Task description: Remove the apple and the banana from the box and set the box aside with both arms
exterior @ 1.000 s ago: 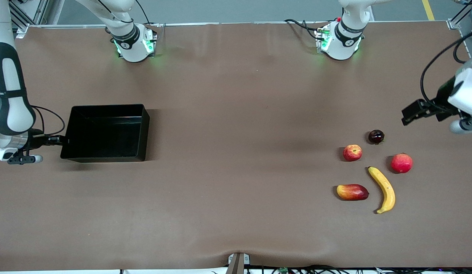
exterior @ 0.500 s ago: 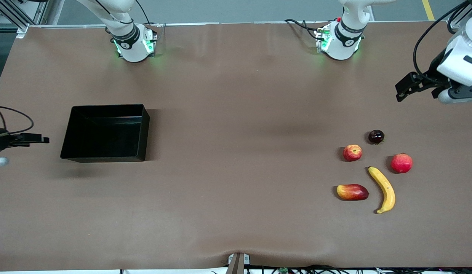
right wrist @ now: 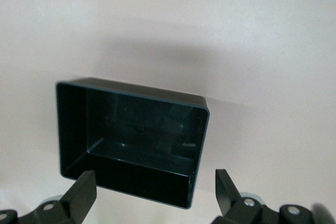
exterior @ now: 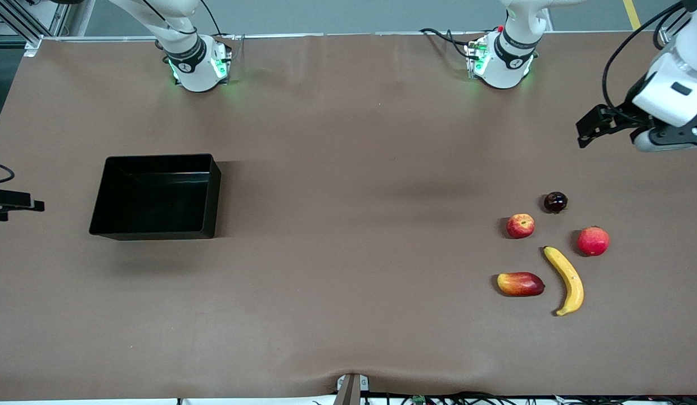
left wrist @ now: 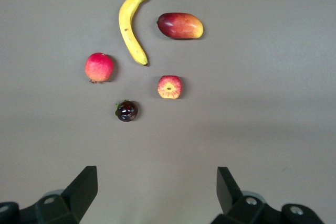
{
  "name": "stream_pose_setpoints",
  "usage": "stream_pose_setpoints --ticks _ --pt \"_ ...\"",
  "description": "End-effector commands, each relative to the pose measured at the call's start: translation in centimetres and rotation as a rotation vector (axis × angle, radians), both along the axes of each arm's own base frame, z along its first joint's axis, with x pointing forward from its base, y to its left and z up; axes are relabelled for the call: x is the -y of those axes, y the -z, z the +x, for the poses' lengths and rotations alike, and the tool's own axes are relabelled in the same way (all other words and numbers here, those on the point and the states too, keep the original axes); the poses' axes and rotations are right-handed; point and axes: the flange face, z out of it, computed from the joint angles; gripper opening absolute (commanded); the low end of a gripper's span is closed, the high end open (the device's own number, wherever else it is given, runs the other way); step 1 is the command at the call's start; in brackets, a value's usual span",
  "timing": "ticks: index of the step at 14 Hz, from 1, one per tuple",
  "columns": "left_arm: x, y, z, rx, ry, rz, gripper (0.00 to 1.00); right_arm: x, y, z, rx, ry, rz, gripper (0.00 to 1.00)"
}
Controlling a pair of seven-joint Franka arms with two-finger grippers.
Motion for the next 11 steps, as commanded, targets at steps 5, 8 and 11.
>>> stream_pose_setpoints --ticks 5,8,11 --pt "1.5 -0.7 -0.5 0.014 0.025 -0.02 1.0 -10.0 -13.3 -5.0 0.115 -0.007 -0.073 1.0" --pt "1.6 -0.7 -0.7 0.006 0.029 -0.017 1.0 -9.7 -13.2 -6.5 0.098 0.014 -0.072 1.0" --pt "1.3 -1.0 -0.9 0.006 0.034 -0.016 1.0 -10.5 -13.1 -8.6 0.099 0.053 -0.08 1.0"
